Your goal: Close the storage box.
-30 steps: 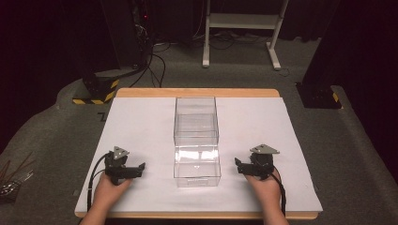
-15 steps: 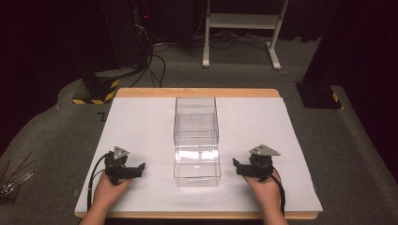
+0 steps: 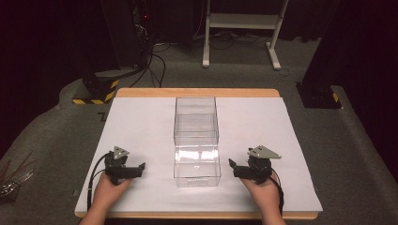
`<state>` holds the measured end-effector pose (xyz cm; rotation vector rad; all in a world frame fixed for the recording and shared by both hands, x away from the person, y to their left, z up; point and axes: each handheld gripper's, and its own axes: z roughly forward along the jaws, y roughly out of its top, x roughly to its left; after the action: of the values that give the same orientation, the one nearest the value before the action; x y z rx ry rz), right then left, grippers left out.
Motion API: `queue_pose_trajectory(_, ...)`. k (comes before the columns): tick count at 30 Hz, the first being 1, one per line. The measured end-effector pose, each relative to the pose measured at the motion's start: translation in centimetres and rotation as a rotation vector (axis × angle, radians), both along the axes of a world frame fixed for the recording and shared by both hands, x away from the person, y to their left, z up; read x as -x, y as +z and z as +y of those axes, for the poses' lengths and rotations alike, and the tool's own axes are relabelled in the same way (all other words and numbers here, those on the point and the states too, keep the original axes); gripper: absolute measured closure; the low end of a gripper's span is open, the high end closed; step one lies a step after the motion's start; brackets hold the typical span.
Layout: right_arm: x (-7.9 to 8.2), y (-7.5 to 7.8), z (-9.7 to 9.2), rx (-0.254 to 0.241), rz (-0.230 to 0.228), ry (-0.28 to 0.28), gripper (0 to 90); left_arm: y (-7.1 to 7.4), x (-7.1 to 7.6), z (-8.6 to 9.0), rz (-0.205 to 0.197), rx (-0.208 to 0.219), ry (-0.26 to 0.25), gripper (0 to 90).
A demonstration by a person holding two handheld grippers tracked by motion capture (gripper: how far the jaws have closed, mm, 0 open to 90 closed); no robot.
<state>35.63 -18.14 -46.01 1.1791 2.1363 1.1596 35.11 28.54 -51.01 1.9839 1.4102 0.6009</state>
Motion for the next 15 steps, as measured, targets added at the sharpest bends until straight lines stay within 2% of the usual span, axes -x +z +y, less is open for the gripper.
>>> queue_pose_trajectory(15,1.8,2.1,1.6,-0.054,-0.052,0.078,10.9,0.0,0.0,0.0,0.0,0.001,0.001,2.4)
